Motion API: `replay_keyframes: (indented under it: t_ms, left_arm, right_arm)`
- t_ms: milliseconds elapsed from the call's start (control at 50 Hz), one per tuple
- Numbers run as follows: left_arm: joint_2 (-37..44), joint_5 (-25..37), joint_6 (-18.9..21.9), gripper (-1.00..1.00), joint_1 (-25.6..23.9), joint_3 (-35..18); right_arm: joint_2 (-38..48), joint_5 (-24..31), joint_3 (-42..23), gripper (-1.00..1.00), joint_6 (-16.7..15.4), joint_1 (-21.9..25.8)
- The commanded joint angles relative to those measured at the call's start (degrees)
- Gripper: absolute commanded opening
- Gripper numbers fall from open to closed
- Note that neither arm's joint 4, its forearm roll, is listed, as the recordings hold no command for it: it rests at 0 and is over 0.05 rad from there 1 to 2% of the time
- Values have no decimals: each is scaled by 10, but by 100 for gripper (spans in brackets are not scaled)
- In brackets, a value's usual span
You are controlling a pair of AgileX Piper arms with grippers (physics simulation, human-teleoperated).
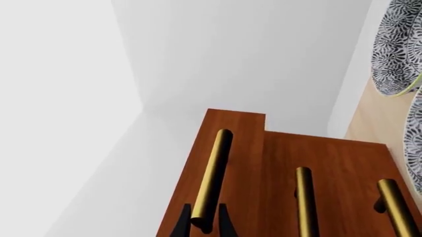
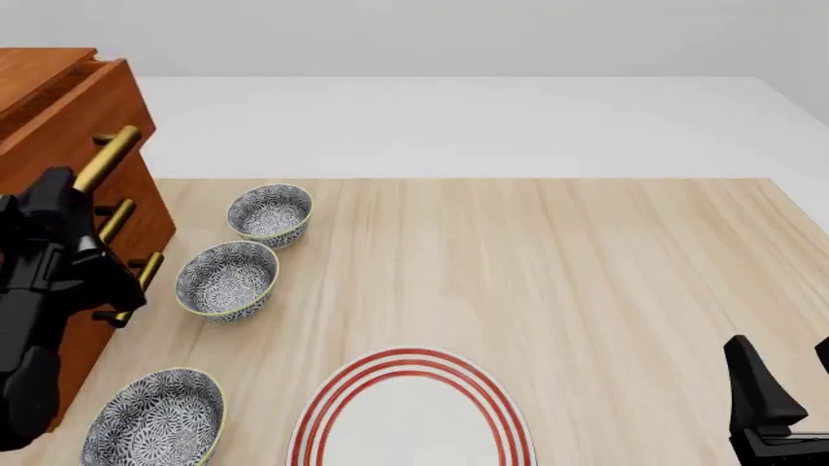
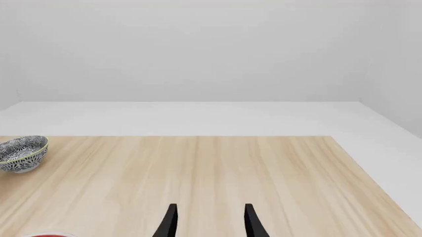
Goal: Open the top drawer of the cabinet.
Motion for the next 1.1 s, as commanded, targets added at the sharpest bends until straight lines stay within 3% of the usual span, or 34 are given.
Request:
replay_keyframes:
  t_ms: [20,1100]
  left_arm:
    - [38,0,9,-100,-17,22]
    - [25,0,2,-100,-38,39]
  right_arm:
    - [0,0,0,100,0,0]
    - [0,0,0,100,0,0]
